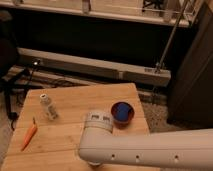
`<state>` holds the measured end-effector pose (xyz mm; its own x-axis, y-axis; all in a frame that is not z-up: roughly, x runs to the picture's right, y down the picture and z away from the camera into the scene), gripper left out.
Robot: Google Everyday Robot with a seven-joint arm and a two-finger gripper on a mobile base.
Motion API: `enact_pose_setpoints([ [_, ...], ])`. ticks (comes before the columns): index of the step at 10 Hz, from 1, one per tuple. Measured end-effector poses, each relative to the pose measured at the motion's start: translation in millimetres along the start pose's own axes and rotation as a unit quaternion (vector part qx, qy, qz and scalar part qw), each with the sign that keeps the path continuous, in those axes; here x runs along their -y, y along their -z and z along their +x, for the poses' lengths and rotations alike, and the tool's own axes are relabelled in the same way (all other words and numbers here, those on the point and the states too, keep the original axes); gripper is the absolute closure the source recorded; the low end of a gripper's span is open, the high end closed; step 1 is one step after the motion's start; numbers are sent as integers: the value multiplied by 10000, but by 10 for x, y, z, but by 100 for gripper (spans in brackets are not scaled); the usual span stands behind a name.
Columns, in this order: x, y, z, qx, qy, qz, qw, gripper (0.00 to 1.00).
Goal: Place the ceramic cup over the eraser
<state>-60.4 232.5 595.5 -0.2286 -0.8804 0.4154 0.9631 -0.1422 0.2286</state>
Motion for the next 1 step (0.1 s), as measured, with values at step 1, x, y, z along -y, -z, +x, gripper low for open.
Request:
enact_pose_setpoints([
  [1,-6,0,0,-2,-5,-5,10000,20],
])
